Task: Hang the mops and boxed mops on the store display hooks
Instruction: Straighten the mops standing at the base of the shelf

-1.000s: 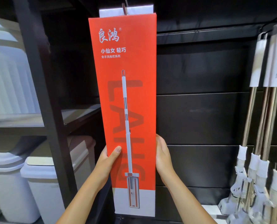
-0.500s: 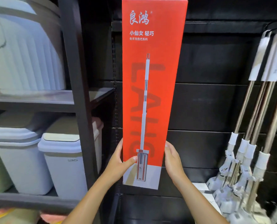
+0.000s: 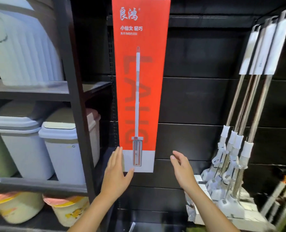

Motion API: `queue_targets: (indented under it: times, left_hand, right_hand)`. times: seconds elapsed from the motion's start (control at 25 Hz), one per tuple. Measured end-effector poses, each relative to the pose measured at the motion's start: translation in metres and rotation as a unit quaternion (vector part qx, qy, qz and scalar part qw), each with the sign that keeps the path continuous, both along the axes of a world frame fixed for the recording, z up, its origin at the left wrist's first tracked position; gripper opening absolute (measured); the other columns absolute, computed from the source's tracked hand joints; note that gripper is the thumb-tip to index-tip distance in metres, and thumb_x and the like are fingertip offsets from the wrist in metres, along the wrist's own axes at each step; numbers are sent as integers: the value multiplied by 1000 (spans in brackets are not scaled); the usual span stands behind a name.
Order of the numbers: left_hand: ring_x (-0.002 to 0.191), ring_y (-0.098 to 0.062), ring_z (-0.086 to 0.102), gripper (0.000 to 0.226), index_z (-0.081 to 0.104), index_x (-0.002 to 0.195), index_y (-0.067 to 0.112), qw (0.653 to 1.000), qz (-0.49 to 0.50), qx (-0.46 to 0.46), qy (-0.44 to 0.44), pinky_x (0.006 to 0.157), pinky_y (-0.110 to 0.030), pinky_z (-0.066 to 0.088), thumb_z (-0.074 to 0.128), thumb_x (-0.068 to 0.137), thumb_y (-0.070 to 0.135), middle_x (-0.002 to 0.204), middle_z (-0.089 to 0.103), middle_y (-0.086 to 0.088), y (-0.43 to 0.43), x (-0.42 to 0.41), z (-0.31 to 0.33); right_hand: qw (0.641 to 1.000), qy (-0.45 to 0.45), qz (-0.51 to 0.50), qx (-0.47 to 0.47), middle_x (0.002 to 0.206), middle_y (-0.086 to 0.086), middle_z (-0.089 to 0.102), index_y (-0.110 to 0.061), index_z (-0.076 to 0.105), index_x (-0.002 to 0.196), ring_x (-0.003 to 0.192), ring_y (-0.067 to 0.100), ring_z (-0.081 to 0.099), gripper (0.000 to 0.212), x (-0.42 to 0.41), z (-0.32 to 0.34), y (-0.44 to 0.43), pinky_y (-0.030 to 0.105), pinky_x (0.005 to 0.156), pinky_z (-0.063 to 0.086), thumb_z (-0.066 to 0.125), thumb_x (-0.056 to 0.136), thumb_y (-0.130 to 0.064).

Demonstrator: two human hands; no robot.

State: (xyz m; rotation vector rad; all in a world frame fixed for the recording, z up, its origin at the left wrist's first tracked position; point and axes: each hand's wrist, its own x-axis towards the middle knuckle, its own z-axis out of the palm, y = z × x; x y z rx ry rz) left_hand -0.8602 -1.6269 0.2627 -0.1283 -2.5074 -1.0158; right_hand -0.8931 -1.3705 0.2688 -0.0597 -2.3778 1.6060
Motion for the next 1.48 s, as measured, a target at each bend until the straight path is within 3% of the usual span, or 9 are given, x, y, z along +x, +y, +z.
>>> queue_targets:
  times: [0.12, 0.32, 0.48, 0.68, 0.88, 1.04, 1.24, 1.4, 1.48]
  left_hand:
    - [162, -18, 4, 94, 7, 166, 25, 999, 38, -36, 0, 131, -46, 17, 67, 96, 43, 175, 8, 4, 38, 14, -13]
    - [162, -19, 8, 79, 20, 163, 28, 997, 4, -79, -28, 130, -47, 20, 60, 99, 48, 174, 10, 6, 150, 42, -36]
    - [162, -16, 4, 73, 24, 162, 33, 995, -40, -75, -58, 128, -46, 18, 59, 100, 49, 174, 8, 10, 236, 50, -49]
    - [162, -17, 9, 74, 27, 162, 30, 989, -111, -66, -67, 130, -44, 20, 61, 99, 48, 173, 13, 10, 329, 32, -50]
    - [161, -16, 12, 69, 28, 161, 30, 982, -171, -49, -65, 129, -42, 21, 57, 101, 49, 173, 16, 10, 398, -13, -52]
    - [159, -13, 16, 66, 24, 162, 32, 977, -193, 6, -93, 128, -40, 21, 48, 104, 53, 172, 16, 11, 444, -58, -46]
    - [150, -4, 28, 50, 28, 159, 34, 954, -197, 173, -143, 123, -29, 24, 35, 110, 46, 166, 29, 12, 480, -130, -28]
    - [141, 0, 33, 32, 32, 142, 46, 908, -197, 316, -190, 120, -26, 24, 27, 111, 47, 156, 34, 19, 513, -178, -13]
    - [139, -4, 43, 28, 42, 135, 49, 880, -186, 383, -211, 124, -34, 28, 31, 109, 53, 156, 41, 16, 528, -195, -8]
  right_hand:
    - [1000, -3, 1, 11, 151, -2, 50, -24, 55, 142, 141, 18, 48, 35, 20, -4, 50, 35, 117, 38, 52, 107, -31]
    - [999, -20, -10, 31, 152, -3, 48, -24, 54, 143, 140, 16, 46, 38, 57, -18, 160, 23, 105, 34, 55, 106, -30]
    - [998, -38, -23, 37, 152, -2, 49, -27, 54, 141, 142, 21, 47, 37, 79, -26, 232, 38, 117, 38, 56, 105, -34]
    - [997, -30, -52, 56, 138, -3, 56, -20, 61, 137, 125, 10, 52, 36, 87, -27, 311, 23, 101, 36, 62, 103, -28]
    - [995, -31, -65, 73, 134, -6, 55, -24, 60, 134, 124, 9, 52, 33, 60, -34, 356, 25, 107, 39, 63, 101, -26]
    - [995, -30, -67, 68, 139, -6, 51, -28, 55, 137, 125, 5, 50, 34, 17, -40, 380, 31, 117, 40, 61, 103, -27]
    - [997, -70, -29, -12, 150, -9, 45, -23, 44, 153, 115, -9, 50, 45, -50, -19, 388, 0, 90, 40, 39, 111, -39]
    - [990, -60, -2, -126, 151, -23, 41, -38, 43, 146, 122, -24, 41, 37, -99, -17, 390, 3, 105, 25, 29, 112, -43]
    - [986, -64, 7, -155, 160, -25, 26, -35, 36, 156, 143, -9, 30, 58, -124, -17, 388, 17, 115, 20, 29, 106, -63]
